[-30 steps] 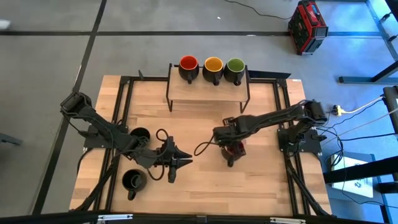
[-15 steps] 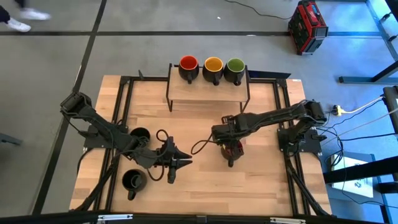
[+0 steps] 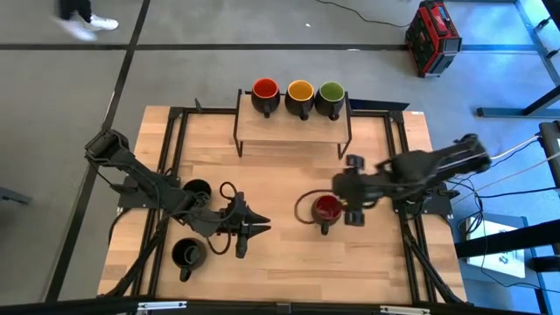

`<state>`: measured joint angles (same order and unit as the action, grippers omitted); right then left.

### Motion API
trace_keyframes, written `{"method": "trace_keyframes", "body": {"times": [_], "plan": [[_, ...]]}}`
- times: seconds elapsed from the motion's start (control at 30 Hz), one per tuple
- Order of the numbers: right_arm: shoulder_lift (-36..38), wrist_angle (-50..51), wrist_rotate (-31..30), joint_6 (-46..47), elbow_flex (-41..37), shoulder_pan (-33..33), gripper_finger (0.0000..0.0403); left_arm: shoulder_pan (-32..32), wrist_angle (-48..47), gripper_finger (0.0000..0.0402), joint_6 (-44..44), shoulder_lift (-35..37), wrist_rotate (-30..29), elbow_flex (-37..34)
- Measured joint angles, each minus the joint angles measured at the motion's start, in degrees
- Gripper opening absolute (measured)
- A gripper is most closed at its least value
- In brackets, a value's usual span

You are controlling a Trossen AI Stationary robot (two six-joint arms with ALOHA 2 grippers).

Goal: Place coffee mugs
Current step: Adjust the mugs on the shelf

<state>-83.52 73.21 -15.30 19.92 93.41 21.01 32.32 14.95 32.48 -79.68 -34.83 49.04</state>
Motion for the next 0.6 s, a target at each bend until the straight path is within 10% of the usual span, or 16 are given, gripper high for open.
{"method": "trace_keyframes", "body": {"times": [0.3,0.6], "plan": [[11.0,-10.1,-14.4,13.0,-19.6,9.9,0.0196,-3.4,0.1,0.0092,-0.5,3.1,0.0,1.5],[12.6,-15.9,-17.3,-2.9,-20.9,-6.9,0.0154,-8.6,-19.1,0.0092,-6.1,12.2,2.5,6.5]]}}
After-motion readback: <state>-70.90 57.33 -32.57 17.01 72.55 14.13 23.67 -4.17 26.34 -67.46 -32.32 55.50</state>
